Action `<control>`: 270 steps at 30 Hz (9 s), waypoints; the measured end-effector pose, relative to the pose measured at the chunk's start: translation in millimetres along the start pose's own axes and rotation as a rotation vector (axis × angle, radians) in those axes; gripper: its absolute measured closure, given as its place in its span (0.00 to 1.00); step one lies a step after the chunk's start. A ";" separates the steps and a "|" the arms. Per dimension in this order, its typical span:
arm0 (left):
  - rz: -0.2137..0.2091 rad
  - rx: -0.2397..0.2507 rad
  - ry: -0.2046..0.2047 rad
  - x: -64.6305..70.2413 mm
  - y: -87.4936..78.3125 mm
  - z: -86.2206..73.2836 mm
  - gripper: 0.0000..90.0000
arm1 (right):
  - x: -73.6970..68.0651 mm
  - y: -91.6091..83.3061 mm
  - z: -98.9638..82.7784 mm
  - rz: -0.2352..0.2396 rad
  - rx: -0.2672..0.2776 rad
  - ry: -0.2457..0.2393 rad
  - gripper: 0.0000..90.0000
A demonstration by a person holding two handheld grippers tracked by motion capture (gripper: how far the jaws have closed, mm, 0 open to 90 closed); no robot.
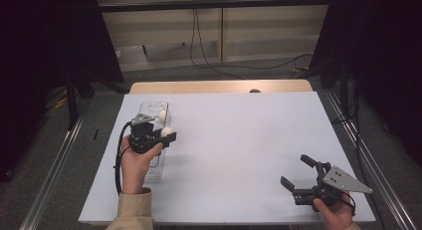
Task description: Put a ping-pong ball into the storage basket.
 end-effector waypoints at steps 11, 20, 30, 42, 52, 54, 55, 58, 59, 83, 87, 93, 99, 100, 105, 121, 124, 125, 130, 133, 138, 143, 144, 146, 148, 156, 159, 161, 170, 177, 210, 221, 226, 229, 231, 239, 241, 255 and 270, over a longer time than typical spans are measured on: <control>0.018 0.001 0.001 -5.9 -3.9 -1.7 0.57 | -0.1 0.2 0.0 0.001 0.000 0.000 0.01; 0.036 0.005 -0.004 -10.6 -4.2 -3.9 0.57 | 0.0 -0.2 0.3 0.000 0.001 0.000 0.01; 0.047 0.014 -0.011 -16.0 -8.1 -5.8 0.57 | -0.7 0.1 0.3 0.003 0.001 0.001 0.01; 0.055 0.023 -0.022 -20.9 -12.4 -7.8 0.57 | -1.0 0.1 0.0 0.003 0.000 0.000 0.01; 0.065 0.028 -0.023 -25.2 -14.5 -9.2 0.57 | -1.3 0.5 -0.1 0.004 0.000 -0.001 0.01; 0.065 0.029 -0.023 -25.9 -15.0 -9.4 0.57 | -1.5 0.4 -0.3 0.006 -0.003 -0.004 0.01; 0.069 0.031 -0.026 -26.3 -15.3 -9.5 0.57 | -1.5 0.5 -0.2 0.005 -0.001 -0.003 0.01; 0.071 0.031 -0.025 -27.2 -16.0 -9.9 0.57 | -1.5 0.6 -0.2 0.005 -0.001 -0.004 0.01; 0.073 0.031 -0.025 -27.5 -16.1 -10.0 0.57 | -1.6 0.6 -0.4 0.006 -0.003 -0.005 0.01; 0.115 0.034 -0.033 -36.7 -18.5 -14.1 0.57 | -2.1 0.7 -0.4 0.008 -0.003 -0.003 0.01; 0.120 0.033 -0.036 -38.2 -18.1 -15.2 0.57 | -2.5 0.8 -0.3 0.009 -0.002 -0.003 0.01; 0.140 0.025 -0.033 -41.1 -16.6 -17.1 0.57 | -2.5 0.8 -0.2 0.009 -0.001 -0.004 0.01; 0.143 0.025 -0.034 -42.0 -14.9 -17.8 0.57 | -2.4 0.7 -0.2 0.009 -0.001 -0.004 0.01; 0.144 0.023 -0.033 -42.2 -14.7 -18.0 0.57 | -2.3 0.6 -0.1 0.008 -0.001 -0.003 0.01; 0.159 0.011 -0.030 -43.5 -12.9 -19.8 0.57 | -1.9 0.4 -0.1 0.006 -0.001 -0.004 0.01; 0.160 0.009 -0.041 -46.0 -10.4 -25.1 0.57 | -2.4 1.4 -0.2 0.011 -0.001 -0.004 0.01; 0.165 0.010 -0.040 -46.4 -10.6 -25.2 0.57 | -2.7 1.2 0.0 0.011 -0.001 -0.006 0.01; 0.168 0.011 -0.038 -46.5 -11.0 -25.1 0.57 | -2.5 1.2 -0.1 0.011 -0.001 -0.006 0.01; 0.167 0.009 -0.036 -45.8 -10.5 -25.6 0.57 | -2.3 0.8 -0.1 0.010 -0.001 -0.005 0.01; 0.170 0.004 -0.037 -46.2 -9.8 -26.6 0.57 | -2.6 0.9 0.2 0.009 0.000 -0.006 0.01; 0.172 0.001 -0.038 -46.6 -9.6 -27.7 0.57 | -2.4 0.7 0.3 0.009 0.001 -0.006 0.01; 0.180 -0.001 -0.030 -46.4 -9.7 -28.3 0.57 | -2.2 0.6 0.0 0.009 -0.001 -0.005 0.01; 0.181 -0.003 -0.031 -46.4 -9.3 -28.5 0.57 | -2.5 0.7 0.1 0.009 -0.001 -0.006 0.01; 0.178 -0.002 -0.031 -46.6 -8.3 -28.8 0.57 | -2.7 1.0 0.2 0.009 0.000 -0.006 0.01; 0.181 -0.006 -0.029 -46.9 -7.9 -29.2 0.57 | -2.8 0.9 0.2 0.009 0.000 -0.006 0.01; 0.185 -0.014 -0.038 -47.9 -7.6 -30.8 0.56 | -2.3 0.2 0.2 0.006 0.001 -0.006 0.01; 0.190 -0.017 -0.043 -48.9 -6.9 -31.5 0.56 | -2.4 0.1 0.3 0.005 0.001 -0.007 0.01; 0.200 -0.026 -0.038 -50.3 -6.4 -32.5 0.56 | -2.2 -0.2 0.2 0.003 0.001 -0.007 0.01; 0.200 -0.031 -0.044 -51.4 -5.0 -34.7 0.56 | -2.9 -0.7 0.9 0.005 0.003 -0.009 0.01; 0.211 -0.029 -0.050 -52.9 -4.6 -35.1 0.56 | -2.9 -4.6 0.7 -0.004 0.002 -0.009 0.01; 0.206 0.029 -0.054 -49.1 -11.3 -31.5 0.26 | -4.5 -6.8 1.3 -0.007 0.004 -0.009 0.01; 0.183 0.075 -0.040 -44.3 -14.4 -29.2 0.10 | -4.0 -4.7 1.5 -0.005 0.003 -0.009 0.01; 0.157 0.116 -0.037 -40.9 -19.5 -29.5 0.06 | -5.3 -2.8 2.3 -0.001 0.004 -0.012 0.01; 0.139 0.150 -0.032 -38.6 -22.5 -29.2 0.04 | -5.7 -2.2 2.4 0.001 0.003 -0.011 0.01; 0.133 0.163 -0.025 -37.3 -23.6 -28.9 0.04 | -5.4 -2.8 2.5 0.000 0.006 -0.011 0.01; 0.110 0.198 -0.007 -32.0 -27.0 -29.9 0.04 | -3.9 -4.4 2.1 -0.006 0.004 -0.008 0.01; 0.105 0.206 -0.005 -31.9 -28.2 -30.9 0.04 | -3.8 -4.5 2.0 -0.007 0.005 -0.008 0.01; 0.083 0.232 0.033 -27.3 -32.3 -40.1 0.03 | -4.3 -4.7 2.1 -0.006 0.006 -0.010 0.01; 0.080 0.273 0.036 -25.6 -37.6 -48.7 0.03 | -3.6 -5.0 2.3 -0.009 0.008 -0.009 0.01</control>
Point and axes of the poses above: each handheld gripper's, and its own axes: y roughly forward along the jaws, z roughly out of its top, x roughly to its right, the point moved 6 cm from there along y, roughly forward along the jaws, and after that the axes turned 11 degrees about -x, right-handed, at the moved point
